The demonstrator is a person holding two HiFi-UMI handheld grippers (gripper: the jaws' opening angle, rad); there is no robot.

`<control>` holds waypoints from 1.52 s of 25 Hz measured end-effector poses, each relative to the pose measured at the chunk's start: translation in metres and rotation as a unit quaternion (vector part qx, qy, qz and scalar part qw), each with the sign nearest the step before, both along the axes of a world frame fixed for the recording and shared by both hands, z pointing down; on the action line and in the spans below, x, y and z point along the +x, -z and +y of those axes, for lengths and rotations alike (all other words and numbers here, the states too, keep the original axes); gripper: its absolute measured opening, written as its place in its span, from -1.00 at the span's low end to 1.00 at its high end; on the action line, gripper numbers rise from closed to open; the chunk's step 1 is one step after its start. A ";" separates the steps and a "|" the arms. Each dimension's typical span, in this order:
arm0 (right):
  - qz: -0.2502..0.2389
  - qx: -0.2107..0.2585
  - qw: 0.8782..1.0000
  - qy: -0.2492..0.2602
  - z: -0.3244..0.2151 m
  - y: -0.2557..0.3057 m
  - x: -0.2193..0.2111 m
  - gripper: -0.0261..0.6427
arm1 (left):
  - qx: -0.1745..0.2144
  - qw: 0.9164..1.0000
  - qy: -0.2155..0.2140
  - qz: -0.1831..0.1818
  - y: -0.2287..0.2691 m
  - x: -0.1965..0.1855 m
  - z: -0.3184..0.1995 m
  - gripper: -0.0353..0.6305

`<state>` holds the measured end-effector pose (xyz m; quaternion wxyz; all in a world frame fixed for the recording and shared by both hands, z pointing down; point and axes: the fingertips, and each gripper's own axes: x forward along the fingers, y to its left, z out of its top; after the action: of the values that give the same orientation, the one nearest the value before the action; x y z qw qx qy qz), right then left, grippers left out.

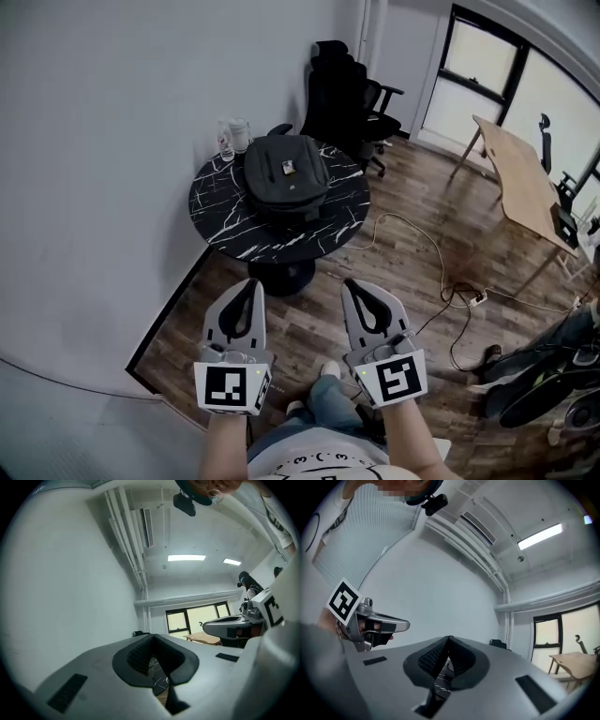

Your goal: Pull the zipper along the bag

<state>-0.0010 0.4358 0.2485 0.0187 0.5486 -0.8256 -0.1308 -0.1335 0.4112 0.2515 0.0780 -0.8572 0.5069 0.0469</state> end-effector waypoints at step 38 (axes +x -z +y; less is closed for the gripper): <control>-0.010 -0.097 0.994 0.057 -0.354 -0.047 0.135 -0.77 | -0.088 0.995 0.038 -0.006 -0.046 0.132 -0.342 -0.84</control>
<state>0.1344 0.0816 0.2956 0.0558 0.4975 -0.8645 -0.0452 -0.0016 0.0687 0.2979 0.0071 -0.8409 0.5412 -0.0064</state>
